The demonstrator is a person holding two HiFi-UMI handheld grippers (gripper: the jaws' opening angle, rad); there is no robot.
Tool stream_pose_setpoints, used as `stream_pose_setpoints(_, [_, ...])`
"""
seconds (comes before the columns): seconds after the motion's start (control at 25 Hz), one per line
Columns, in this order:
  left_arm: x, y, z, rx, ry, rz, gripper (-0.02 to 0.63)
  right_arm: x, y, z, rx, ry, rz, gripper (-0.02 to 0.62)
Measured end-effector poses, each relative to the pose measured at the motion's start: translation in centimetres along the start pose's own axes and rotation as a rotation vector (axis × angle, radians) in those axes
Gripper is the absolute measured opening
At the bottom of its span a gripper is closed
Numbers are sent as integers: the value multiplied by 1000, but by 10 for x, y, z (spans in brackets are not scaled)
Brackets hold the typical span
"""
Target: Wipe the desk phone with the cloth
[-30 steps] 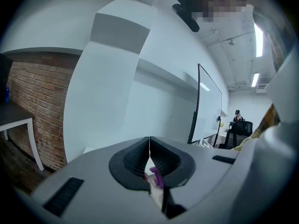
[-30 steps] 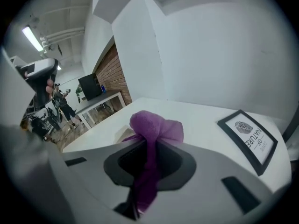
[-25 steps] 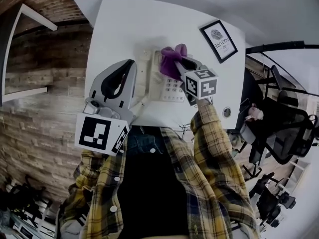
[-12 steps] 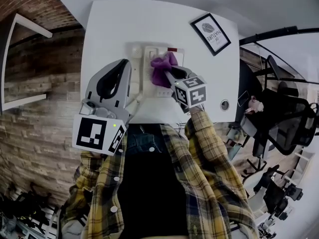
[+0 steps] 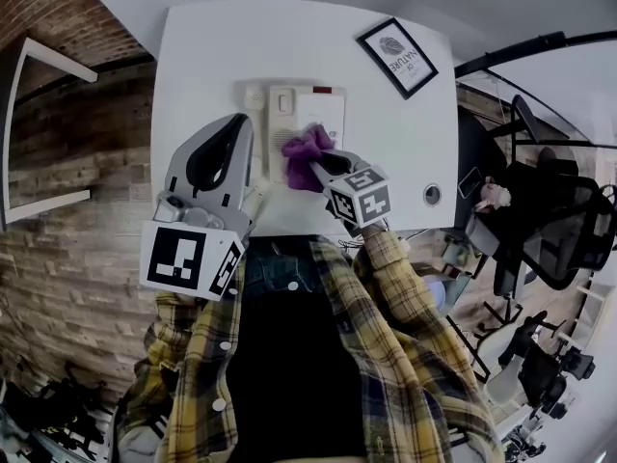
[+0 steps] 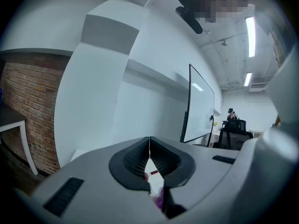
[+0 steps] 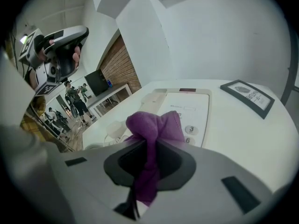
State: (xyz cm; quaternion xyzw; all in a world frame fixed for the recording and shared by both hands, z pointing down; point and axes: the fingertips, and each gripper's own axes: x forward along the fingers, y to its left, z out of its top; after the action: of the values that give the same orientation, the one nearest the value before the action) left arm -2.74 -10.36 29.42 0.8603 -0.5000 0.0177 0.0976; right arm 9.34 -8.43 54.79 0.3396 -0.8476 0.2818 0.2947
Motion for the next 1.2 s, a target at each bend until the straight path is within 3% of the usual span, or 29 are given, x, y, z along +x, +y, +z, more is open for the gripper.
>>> stream_pose_setpoints(0.28, [7, -10, 2, 12, 0, -28, 16, -7, 14, -28, 21, 32, 30, 58])
stream_pose_setpoints(0.92, [8, -15, 4, 23, 4, -40, 15, -20, 26, -52, 84, 83, 87, 58])
stream_pose_setpoints(1.2, [7, -15, 3, 20, 4, -41, 15, -50, 19, -25, 151, -22, 102, 58])
